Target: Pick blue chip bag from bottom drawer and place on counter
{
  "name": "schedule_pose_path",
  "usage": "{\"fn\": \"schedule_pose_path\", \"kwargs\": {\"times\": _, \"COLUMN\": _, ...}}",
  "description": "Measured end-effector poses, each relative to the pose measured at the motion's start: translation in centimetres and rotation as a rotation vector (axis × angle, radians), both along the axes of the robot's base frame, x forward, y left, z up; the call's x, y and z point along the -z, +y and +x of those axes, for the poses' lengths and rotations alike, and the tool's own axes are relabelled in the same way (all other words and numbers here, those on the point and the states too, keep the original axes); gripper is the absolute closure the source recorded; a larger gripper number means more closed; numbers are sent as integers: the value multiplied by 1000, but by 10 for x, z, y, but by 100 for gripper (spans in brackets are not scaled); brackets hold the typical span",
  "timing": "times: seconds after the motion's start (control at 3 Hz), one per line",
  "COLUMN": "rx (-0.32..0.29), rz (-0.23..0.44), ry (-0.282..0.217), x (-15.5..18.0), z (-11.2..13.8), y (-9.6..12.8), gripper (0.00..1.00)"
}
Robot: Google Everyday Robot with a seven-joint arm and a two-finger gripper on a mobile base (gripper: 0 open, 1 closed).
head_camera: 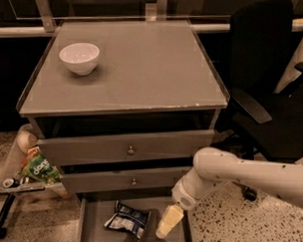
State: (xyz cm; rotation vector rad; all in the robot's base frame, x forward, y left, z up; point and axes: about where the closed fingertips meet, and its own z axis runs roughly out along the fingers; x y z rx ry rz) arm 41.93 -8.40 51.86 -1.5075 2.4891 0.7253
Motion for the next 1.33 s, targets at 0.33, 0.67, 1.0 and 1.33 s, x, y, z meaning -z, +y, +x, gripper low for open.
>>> {"fn": "schedule_pose_path", "kwargs": {"times": 0.33, "rx": 42, "rz": 30, "ry": 20, "x": 58, "z": 8, "y": 9, "gripper": 0}}
{"fn": "schedule_pose_path", "kwargs": {"times": 0.67, "rx": 84, "rz": 48, "ry": 70, "x": 104, "z": 15, "y": 19, "gripper": 0}}
{"fn": "schedule_pose_path", "kwargs": {"times": 1.0, "rx": 84, "rz": 48, "ry": 70, "x": 104, "z": 15, "y": 20, "gripper": 0}}
{"fn": "schedule_pose_path", "kwargs": {"times": 1.33, "rx": 87, "rz": 56, "ry": 52, "x": 124, "z": 18, "y": 33, "gripper": 0}}
